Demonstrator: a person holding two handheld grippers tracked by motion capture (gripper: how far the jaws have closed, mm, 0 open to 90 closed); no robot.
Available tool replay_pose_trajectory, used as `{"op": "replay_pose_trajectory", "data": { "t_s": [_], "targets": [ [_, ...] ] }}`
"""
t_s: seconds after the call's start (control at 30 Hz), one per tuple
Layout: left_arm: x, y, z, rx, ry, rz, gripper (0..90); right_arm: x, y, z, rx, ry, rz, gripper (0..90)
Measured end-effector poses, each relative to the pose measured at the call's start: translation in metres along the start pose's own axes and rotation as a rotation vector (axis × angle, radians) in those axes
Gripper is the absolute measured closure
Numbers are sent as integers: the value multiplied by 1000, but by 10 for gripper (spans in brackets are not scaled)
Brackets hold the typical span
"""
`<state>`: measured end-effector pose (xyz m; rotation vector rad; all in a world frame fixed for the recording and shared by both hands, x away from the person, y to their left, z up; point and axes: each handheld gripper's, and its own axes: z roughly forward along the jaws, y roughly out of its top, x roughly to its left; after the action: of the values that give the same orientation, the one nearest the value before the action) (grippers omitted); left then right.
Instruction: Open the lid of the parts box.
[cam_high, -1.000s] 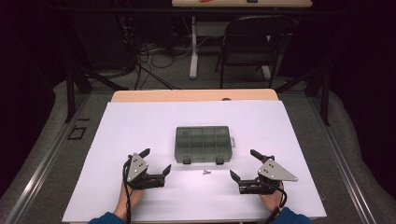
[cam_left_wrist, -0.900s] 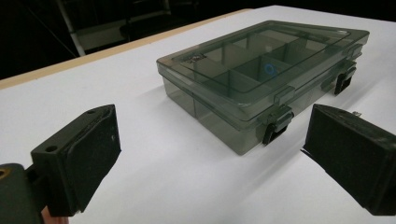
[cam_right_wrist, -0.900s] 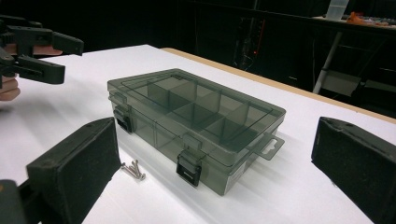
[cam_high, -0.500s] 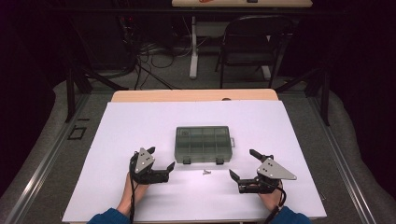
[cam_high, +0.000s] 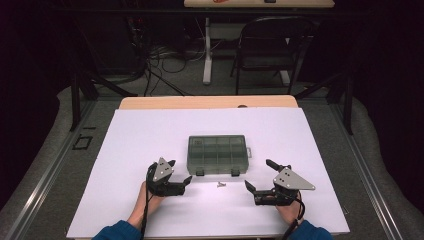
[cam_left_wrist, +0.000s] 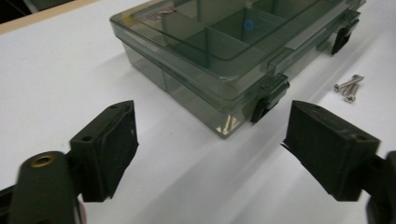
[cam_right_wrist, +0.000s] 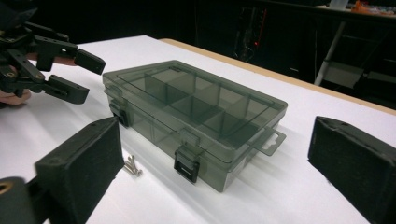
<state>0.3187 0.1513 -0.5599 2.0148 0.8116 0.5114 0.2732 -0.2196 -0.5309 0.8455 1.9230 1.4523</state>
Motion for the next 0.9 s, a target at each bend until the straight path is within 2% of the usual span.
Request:
{"op": "replay_pose_trajectory", "data": {
  "t_s": [0.1, 0.17, 0.27, 0.3, 0.33, 0.37, 0.43, 0.53, 0.6, 0.83, 0.9],
  "targets": [
    [0, 0, 1, 9, -16, 8, 257, -3, 1, 4, 31, -15, 12, 130],
    [0, 0, 1, 6, -23, 4, 272, -5, 1, 6, 39, -21, 13, 150],
    [1, 0, 2, 9, -38, 5, 316, -9, 1, 14, 72, -50, 29, 280],
    [1, 0, 2, 5, -39, 3, 316, -9, 1, 14, 72, -50, 29, 280],
    [2, 1, 2, -8, -38, -6, 381, -12, 1, 17, 128, -50, 33, 315],
    [2, 1, 2, -8, -38, -6, 392, -12, 1, 17, 128, -50, 33, 315],
    [3, 1, 2, -11, -43, -7, 426, -14, 0, 24, 193, -46, 33, 373],
    [4, 1, 3, -9, -52, -11, 447, -16, -2, 30, 222, -33, 32, 391],
    [4, 1, 3, -15, -57, -15, 485, -16, -4, 35, 272, -33, 27, 428],
    [5, 1, 6, -20, -79, -27, 537, -18, -6, 44, 321, -22, 21, 503],
    [5, 2, 7, -24, -75, -18, 547, -18, -7, 47, 330, -15, 13, 522]
  ]
}}
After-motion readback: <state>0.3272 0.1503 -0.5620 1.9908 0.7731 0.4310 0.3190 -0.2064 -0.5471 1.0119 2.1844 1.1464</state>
